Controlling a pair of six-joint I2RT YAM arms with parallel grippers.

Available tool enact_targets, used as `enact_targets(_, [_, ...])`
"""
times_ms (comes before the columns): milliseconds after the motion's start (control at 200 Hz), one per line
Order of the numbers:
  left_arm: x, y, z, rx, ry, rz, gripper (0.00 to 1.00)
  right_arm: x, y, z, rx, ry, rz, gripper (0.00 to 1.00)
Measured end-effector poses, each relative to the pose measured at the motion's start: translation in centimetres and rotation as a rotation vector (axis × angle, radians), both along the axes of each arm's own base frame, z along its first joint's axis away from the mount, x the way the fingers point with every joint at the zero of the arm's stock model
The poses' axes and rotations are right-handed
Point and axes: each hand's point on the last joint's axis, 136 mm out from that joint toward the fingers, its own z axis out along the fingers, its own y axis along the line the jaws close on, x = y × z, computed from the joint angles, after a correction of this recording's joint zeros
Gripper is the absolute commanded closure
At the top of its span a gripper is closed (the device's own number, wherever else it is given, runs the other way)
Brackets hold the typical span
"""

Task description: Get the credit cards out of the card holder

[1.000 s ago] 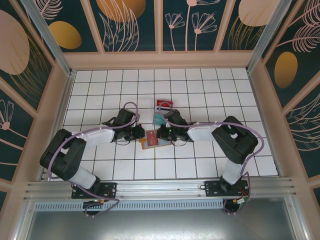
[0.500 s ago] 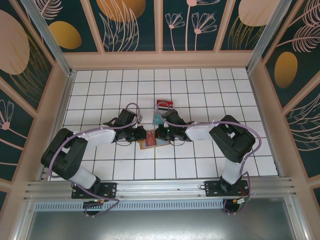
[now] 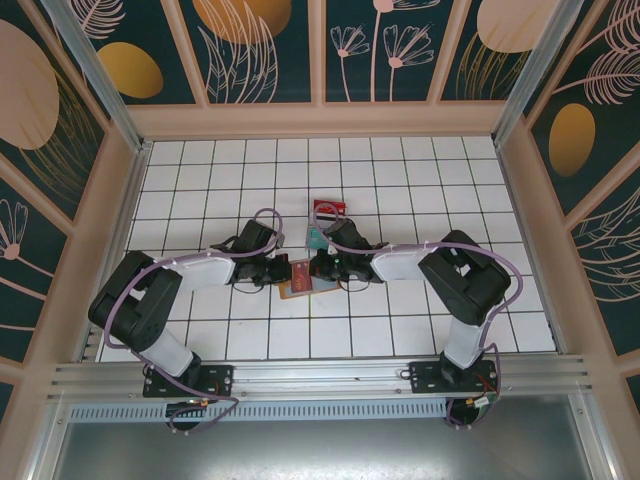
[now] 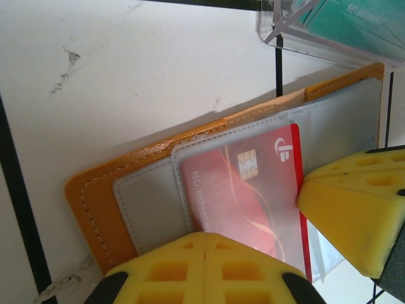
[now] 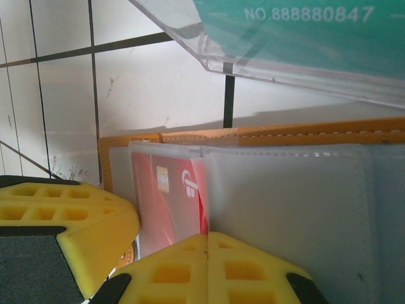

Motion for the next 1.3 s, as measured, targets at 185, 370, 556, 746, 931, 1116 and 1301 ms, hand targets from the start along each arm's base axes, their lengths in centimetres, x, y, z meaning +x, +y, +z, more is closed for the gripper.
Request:
enact_targets(185, [0.2,0.1,-0.1,0.020,-0.002,0.006,1.00,0.1,-0.1,0.0,-0.003,-0.002,-0.005,1.00])
enact_targets(370, [0.2,0.1,-0.1,0.030,-0.008,0.007,1.00,0.2,-0.2,-0.1,-0.003,-0.001,-0.007,1.00])
enact_targets(556, [0.2,0.2,-0.1,0.032,-0.009,0.008,1.00,0.2,-0.3,-0.1,-0.004,-0.001,-0.009,1.00])
enact_targets(746, [0.3,0.2,-0.1,0.035,-0.011,0.009,1.00,0.7,-1.1,0.0,-0.019,-0.007,-0.035,1.00])
enact_targets(931, [0.3,0.2,-0.1,0.035,-0.011,0.009,1.00,0.7,-1.3,-0.1,-0.023,-0.008,-0.038,1.00])
enact_targets(1116, [0.3,0.2,-0.1,0.036,-0.009,0.009,1.00,0.7,-1.2,0.0,-0.014,-0.011,-0.033,0.79])
enact_targets(1301, [0.3,0.2,-0.1,0.036,-0.010,0.009,1.00,0.6,-0.8,0.3,0.009,-0.010,-0.017,0.78])
